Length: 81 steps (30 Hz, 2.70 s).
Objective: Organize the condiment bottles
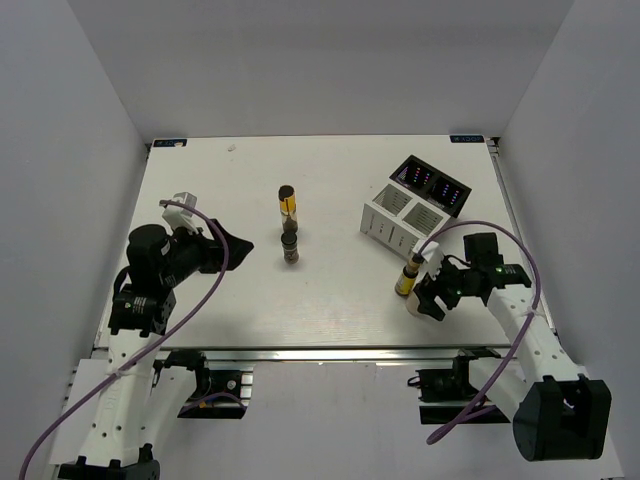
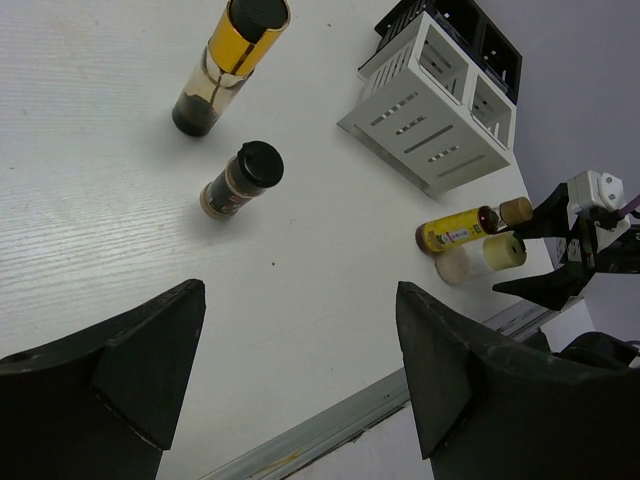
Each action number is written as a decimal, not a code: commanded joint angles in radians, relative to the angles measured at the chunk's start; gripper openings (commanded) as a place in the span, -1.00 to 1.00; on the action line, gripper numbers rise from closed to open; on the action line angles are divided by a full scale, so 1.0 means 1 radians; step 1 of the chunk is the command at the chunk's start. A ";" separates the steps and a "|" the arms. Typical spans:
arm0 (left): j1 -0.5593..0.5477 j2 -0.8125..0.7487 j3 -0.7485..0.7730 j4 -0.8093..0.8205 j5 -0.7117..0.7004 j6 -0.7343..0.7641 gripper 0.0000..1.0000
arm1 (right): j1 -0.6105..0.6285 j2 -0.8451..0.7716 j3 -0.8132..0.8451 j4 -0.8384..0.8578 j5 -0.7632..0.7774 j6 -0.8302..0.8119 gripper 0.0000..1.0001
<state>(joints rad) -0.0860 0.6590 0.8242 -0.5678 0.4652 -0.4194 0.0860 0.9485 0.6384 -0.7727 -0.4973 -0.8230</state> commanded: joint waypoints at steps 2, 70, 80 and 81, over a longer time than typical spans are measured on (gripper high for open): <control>0.005 0.002 -0.010 0.022 0.020 0.002 0.73 | 0.014 0.012 -0.016 0.099 -0.020 -0.010 0.59; 0.005 0.011 0.030 0.022 0.018 -0.044 0.69 | 0.074 0.759 1.024 0.570 0.289 0.579 -1.00; 0.005 -0.006 0.036 -0.037 -0.005 -0.038 0.70 | -0.002 0.865 1.031 0.584 0.255 0.558 -1.00; 0.005 -0.004 0.039 -0.038 -0.005 -0.038 0.70 | -0.002 0.872 1.043 0.584 0.250 0.556 -1.00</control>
<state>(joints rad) -0.0860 0.6643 0.8513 -0.5831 0.4728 -0.4568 0.0895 1.8095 1.6150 -0.2508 -0.2287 -0.2550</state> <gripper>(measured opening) 0.850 0.567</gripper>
